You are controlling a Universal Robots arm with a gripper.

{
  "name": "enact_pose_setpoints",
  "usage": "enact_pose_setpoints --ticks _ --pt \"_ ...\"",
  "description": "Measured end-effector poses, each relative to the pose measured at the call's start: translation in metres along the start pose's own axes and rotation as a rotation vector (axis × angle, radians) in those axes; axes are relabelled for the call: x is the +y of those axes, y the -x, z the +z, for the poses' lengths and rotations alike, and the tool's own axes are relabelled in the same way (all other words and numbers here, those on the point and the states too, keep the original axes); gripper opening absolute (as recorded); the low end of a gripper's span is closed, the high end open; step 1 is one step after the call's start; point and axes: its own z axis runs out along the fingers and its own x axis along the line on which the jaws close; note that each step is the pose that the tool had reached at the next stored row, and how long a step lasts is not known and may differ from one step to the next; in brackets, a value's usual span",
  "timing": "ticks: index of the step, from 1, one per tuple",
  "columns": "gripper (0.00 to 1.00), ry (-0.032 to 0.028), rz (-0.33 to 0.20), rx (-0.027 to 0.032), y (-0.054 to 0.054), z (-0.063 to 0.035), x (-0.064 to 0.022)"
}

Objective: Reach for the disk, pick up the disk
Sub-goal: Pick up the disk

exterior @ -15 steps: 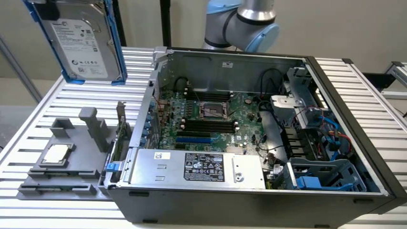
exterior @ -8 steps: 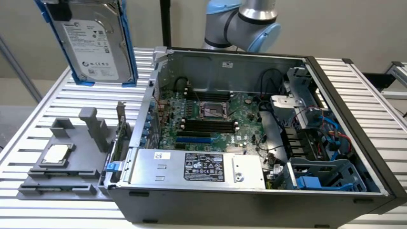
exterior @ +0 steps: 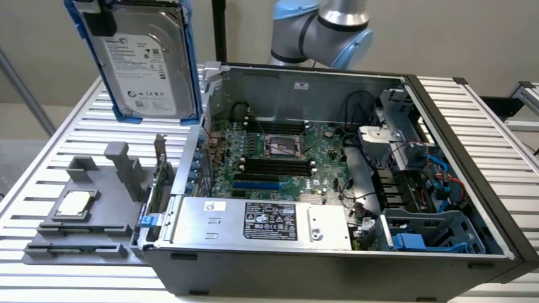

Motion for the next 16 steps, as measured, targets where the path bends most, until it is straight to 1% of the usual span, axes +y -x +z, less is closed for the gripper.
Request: enact_pose_setpoints --ticks 4,12,16 --pt "0.33 -0.0001 0.000 -0.0011 -0.007 -0.0007 -0.0176" --pt "0.33 -0.0002 0.000 -0.0090 -0.016 -0.0017 -0.0538" --pt "0.33 -0.0003 0.000 -0.0120 -0.020 -0.0020 -0.0719"
